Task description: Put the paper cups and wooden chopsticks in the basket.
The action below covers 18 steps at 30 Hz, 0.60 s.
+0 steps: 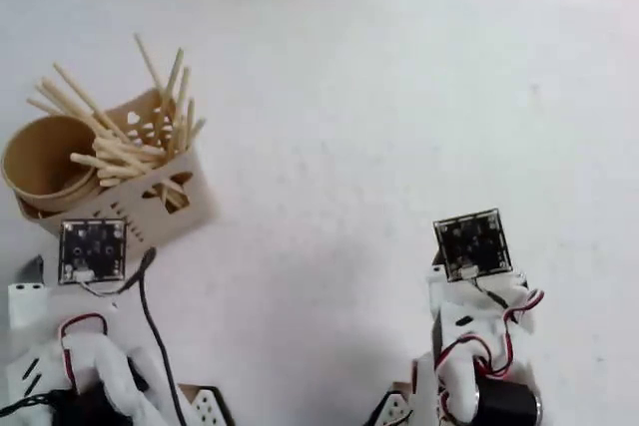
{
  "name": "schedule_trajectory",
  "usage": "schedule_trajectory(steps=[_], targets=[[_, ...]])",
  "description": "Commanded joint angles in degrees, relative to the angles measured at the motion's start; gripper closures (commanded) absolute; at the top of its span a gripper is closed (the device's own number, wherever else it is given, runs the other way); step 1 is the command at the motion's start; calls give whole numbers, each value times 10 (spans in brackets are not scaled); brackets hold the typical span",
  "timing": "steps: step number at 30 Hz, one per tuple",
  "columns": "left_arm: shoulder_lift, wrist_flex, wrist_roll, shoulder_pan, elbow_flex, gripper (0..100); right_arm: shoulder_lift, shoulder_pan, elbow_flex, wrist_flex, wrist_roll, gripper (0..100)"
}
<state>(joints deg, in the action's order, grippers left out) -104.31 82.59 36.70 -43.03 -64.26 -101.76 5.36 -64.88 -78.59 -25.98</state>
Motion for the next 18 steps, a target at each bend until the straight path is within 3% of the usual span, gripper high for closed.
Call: schedule_trajectory(steps=[1, 4, 7, 14, 18], targets=[[-3, -4, -129, 51, 31, 869, -15, 20, -40, -6, -4, 981], [-3, 0, -212, 88, 32, 869, -16, 28, -80, -5, -4, 981], [-3, -2, -246, 132, 21, 869, -15, 28, -100, -4, -5, 981], [-3, 24, -227, 235, -37, 869, -15, 27, -105, -2, -7, 981], [-3, -28, -207, 264, -102, 868, -15, 25, -129, -1, -7, 981]])
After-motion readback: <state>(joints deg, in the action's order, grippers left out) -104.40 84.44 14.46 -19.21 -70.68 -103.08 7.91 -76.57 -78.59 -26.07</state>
